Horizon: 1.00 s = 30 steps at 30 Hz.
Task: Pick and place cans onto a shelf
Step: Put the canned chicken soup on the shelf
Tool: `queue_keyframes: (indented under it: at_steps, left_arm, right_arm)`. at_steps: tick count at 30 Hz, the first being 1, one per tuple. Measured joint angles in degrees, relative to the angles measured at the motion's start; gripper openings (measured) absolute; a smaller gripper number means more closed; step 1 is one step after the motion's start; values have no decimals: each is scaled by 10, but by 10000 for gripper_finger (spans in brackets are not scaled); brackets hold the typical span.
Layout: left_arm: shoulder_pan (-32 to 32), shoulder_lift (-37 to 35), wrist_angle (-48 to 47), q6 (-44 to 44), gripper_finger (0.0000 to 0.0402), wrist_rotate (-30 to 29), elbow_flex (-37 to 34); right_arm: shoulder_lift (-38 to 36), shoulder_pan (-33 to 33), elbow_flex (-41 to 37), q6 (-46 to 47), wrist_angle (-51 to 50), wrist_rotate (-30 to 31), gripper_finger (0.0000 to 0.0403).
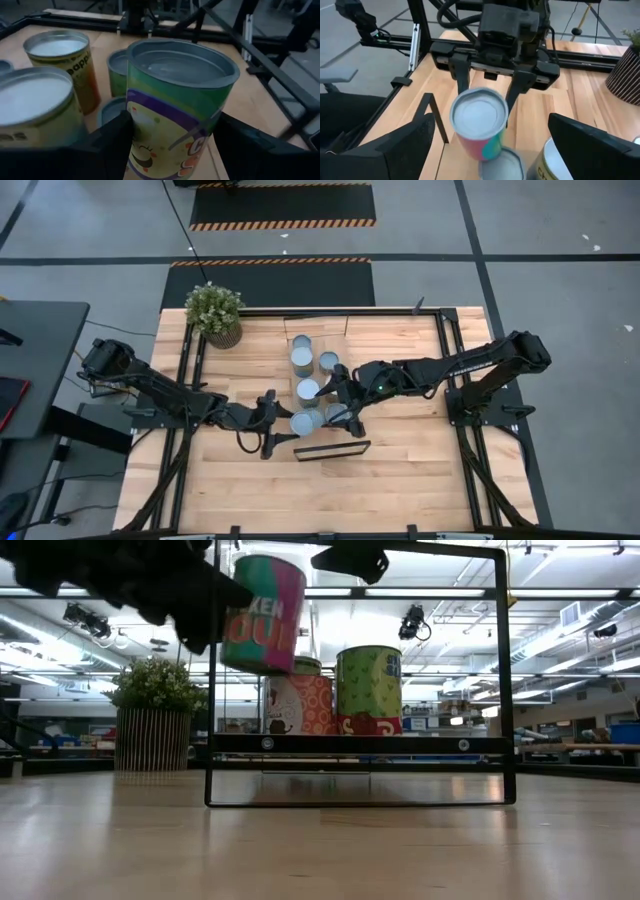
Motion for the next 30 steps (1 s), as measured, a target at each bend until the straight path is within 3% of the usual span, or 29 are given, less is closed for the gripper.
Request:
queue_keyframes:
  at_steps: [10,14,19,30]
  left_arm:
    - [-36,0,178,-4,258,-19,-82]
    - [-28,0,176,16,258,-40,-83]
    - [-31,0,173,19,258,48,-83]
    - [-38,0,154,19,259,60,-83]
  right_arm:
    - [0,35,0,0,-8,70,397]
    - [0,37,0,3,-4,75,397]
    - [1,37,0,16,-9,77,397]
    - [1,37,0,18,1,76,397]
